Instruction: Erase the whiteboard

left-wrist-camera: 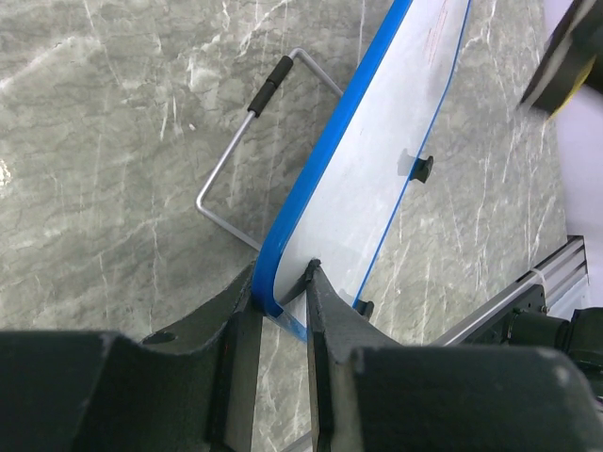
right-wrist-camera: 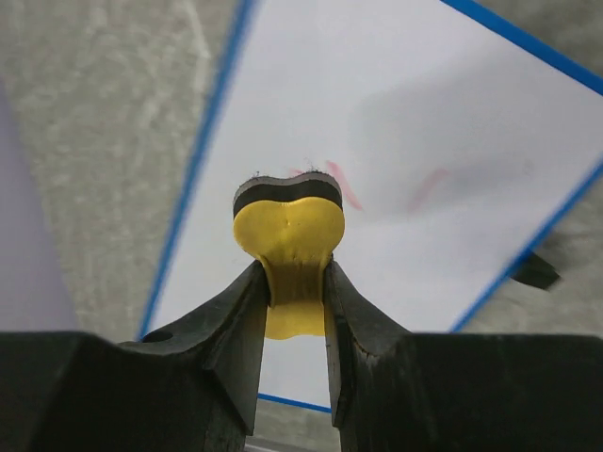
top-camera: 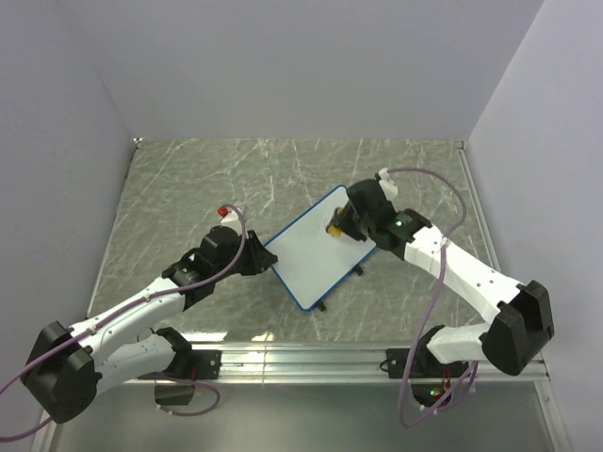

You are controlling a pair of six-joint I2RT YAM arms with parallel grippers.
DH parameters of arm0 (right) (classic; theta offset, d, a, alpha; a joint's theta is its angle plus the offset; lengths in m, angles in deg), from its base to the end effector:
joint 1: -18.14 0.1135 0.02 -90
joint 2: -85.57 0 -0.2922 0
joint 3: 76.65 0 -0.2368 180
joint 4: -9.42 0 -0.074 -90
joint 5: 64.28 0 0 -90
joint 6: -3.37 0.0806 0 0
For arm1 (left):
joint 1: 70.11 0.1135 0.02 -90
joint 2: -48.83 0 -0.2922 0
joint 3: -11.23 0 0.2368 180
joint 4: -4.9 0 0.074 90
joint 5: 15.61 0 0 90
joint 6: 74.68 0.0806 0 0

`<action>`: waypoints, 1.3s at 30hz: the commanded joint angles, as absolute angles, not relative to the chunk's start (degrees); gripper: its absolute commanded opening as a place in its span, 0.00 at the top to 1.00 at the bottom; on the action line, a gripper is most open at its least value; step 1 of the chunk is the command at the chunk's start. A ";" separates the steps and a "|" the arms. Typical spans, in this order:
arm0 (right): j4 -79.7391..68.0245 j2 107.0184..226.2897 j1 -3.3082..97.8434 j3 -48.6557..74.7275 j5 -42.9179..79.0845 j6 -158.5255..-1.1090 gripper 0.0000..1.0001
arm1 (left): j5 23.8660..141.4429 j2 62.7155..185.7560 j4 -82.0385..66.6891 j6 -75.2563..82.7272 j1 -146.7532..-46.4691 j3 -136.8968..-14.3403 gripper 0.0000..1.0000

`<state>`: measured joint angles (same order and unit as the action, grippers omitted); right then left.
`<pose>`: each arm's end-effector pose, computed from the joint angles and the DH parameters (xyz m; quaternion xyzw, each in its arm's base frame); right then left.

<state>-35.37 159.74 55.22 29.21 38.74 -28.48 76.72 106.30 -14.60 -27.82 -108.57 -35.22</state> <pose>0.2385 0.1575 0.2870 0.2105 0.8939 0.2113 0.3346 0.1768 -0.1446 0.2361 -0.0254 0.8678 -0.3374 0.3639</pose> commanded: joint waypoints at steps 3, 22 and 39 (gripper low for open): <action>-37.60 168.42 55.32 19.44 39.17 -31.79 1.00 | 76.94 107.72 -23.67 -24.06 -109.22 -34.12 1.00; -38.14 180.59 56.38 20.80 42.25 -31.88 1.00 | 76.24 107.54 -24.72 -24.15 -111.07 -34.74 1.00; -29.96 176.81 46.88 39.10 36.63 -33.11 1.00 | 76.33 108.68 -24.90 -24.06 -111.68 -34.92 1.00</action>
